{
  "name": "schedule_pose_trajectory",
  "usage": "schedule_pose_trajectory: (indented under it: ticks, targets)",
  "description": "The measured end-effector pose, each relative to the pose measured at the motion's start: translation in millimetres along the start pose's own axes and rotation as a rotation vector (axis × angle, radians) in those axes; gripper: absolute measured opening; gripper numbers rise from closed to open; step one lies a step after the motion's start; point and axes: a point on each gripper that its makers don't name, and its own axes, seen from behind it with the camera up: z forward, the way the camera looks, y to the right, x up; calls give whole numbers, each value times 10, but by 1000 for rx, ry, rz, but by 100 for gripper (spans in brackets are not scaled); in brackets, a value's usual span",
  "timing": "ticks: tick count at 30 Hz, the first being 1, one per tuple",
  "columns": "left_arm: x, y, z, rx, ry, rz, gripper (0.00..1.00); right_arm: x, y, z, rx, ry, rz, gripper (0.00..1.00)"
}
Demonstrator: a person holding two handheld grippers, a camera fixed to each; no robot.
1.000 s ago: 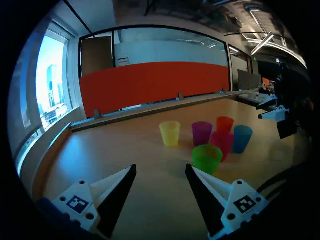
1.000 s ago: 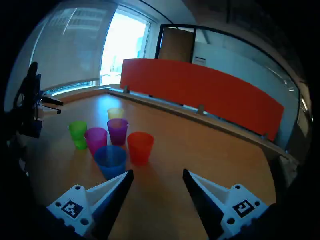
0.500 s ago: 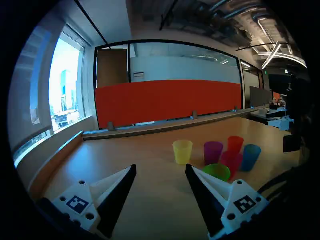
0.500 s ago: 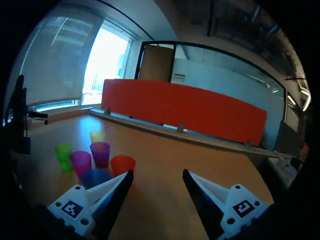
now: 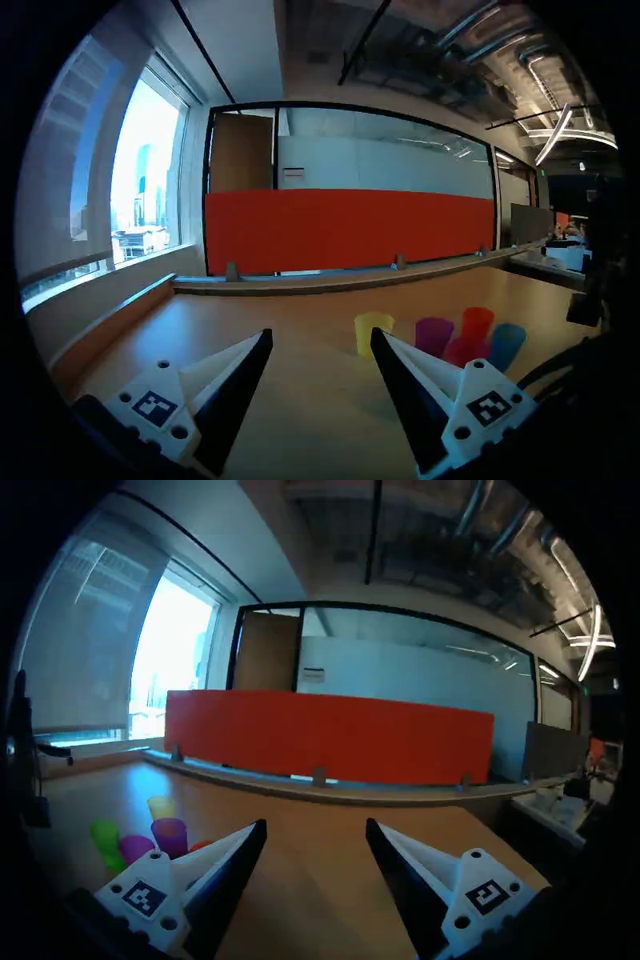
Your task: Pour water
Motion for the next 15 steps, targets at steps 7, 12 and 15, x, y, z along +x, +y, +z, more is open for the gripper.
schedule_pose_trajectory:
  ticks: [7, 12, 15]
  targets:
    - [163, 2, 34, 15, 56, -24, 91, 199, 143, -6, -60, 75, 60, 96]
    - [292, -23, 55, 36, 100, -24, 90, 261, 199, -21, -86, 115, 101, 96]
    - [331, -35, 70, 42, 113, -29, 91, 234, 221, -14, -97, 115, 108, 96]
